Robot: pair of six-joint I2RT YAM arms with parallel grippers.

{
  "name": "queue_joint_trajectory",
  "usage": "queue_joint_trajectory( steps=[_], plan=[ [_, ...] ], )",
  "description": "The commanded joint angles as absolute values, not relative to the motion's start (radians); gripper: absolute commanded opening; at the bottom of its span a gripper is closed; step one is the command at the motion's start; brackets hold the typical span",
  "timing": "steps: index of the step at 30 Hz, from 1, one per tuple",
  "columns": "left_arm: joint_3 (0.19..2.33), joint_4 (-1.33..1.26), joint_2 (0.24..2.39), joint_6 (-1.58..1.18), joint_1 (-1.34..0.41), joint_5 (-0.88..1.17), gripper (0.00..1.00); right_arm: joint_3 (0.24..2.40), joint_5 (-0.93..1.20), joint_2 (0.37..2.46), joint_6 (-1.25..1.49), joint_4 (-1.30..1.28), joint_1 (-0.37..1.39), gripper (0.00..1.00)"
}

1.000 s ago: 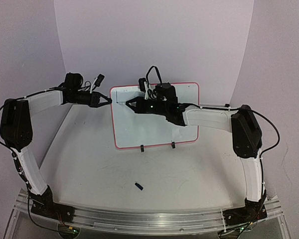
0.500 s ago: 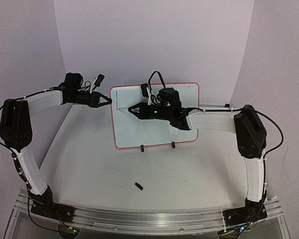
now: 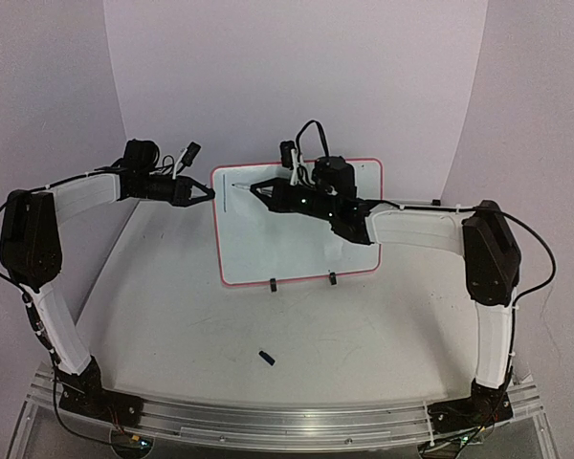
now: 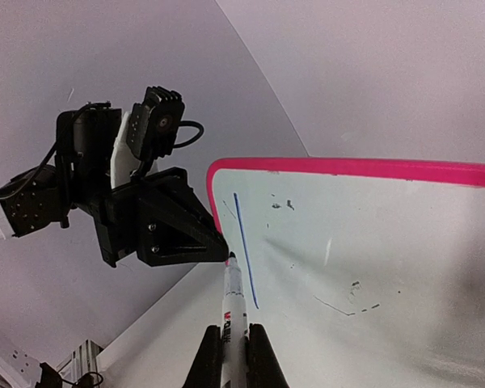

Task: Write a sentence on the whiteboard
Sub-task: Write a sentence on the whiteboard stand.

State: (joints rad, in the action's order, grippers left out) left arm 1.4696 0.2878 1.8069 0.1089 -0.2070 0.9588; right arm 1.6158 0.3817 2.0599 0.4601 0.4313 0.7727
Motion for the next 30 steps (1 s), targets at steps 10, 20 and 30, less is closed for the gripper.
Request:
queue_joint_trajectory(
  steps=[10, 20, 30],
  plan=[
    [1.457, 0.328, 1.778, 0.12, -0.216, 0.976, 0.0, 1.719, 0.322, 2.13, 0.47, 0.401, 0.769, 0.0],
    [1.459, 0.33, 1.778, 0.124, -0.216, 0.976, 0.0, 1.747, 0.314, 2.165, 0.466, 0.363, 0.769, 0.0],
    [1.46, 0.333, 1.778, 0.125, -0.217, 0.976, 0.0, 1.759, 0.331, 2.188, 0.469, 0.349, 0.773, 0.0]
  ],
)
